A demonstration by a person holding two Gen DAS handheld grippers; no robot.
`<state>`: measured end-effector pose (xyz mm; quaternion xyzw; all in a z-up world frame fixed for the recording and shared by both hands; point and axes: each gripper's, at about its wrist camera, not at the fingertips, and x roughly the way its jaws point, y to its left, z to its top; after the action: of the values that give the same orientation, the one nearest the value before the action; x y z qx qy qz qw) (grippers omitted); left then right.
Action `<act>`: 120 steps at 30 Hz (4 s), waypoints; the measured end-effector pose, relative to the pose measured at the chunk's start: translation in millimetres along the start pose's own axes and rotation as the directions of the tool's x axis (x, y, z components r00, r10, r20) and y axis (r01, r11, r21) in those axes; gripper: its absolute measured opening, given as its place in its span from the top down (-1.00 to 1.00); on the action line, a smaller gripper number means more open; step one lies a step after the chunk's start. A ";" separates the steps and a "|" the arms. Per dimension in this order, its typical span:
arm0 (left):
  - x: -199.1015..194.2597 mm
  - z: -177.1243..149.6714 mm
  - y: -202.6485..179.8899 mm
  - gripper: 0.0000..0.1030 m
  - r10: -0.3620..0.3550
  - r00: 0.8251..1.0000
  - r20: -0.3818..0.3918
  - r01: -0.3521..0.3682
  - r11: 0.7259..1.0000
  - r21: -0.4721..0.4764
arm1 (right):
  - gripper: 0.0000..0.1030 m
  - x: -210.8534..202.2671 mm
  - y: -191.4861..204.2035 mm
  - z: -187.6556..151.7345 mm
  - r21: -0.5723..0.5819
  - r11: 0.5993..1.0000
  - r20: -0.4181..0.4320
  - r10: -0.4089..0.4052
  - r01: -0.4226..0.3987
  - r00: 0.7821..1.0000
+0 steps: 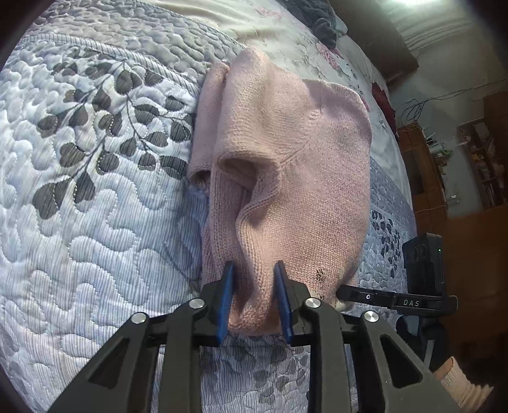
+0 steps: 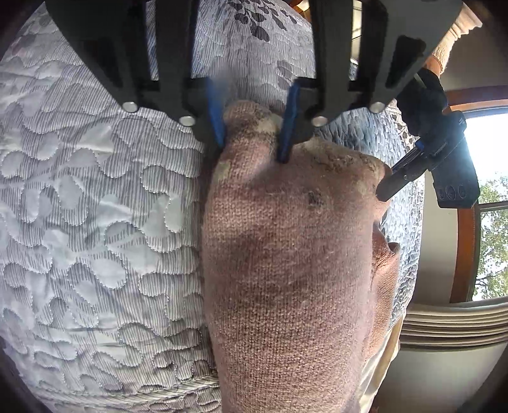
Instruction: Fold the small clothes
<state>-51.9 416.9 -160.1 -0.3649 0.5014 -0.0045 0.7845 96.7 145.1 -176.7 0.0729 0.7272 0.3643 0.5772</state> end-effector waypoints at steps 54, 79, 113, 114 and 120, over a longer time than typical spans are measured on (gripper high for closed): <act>76.8 109.4 21.9 0.03 -0.177 0.981 -0.076 0.176 0.984 -0.028 | -0.73 16.8 -4.4 114.8 -0.030 0.968 0.103 0.251 -0.249 0.962; 52.2 -55.4 -86.9 0.35 -0.339 0.921 -0.194 0.357 0.932 0.063 | 0.18 -102.5 -78.9 -17.6 0.021 0.961 0.095 0.272 -0.275 0.958; 30.1 -213.9 -118.4 0.05 0.185 0.979 0.081 -0.202 0.911 0.361 | 0.58 -50.7 -84.8 -128.7 -0.049 0.996 0.096 0.084 -0.080 0.992; 30.7 -217.0 -115.2 0.04 0.179 0.979 0.093 -0.201 0.912 0.357 | 0.58 -49.3 -90.3 -133.6 -0.050 0.996 0.105 0.077 -0.073 0.991; 22.3 -231.2 -115.6 0.02 0.177 0.968 0.176 -0.229 0.912 0.341 | 0.32 -56.3 -88.7 -147.9 -0.070 0.996 0.191 0.062 -0.049 0.980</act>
<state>-182.0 192.4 -164.2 -0.1612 0.4705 0.0117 0.8675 10.8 -14.7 -176.8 0.1092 0.6532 0.3950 0.6367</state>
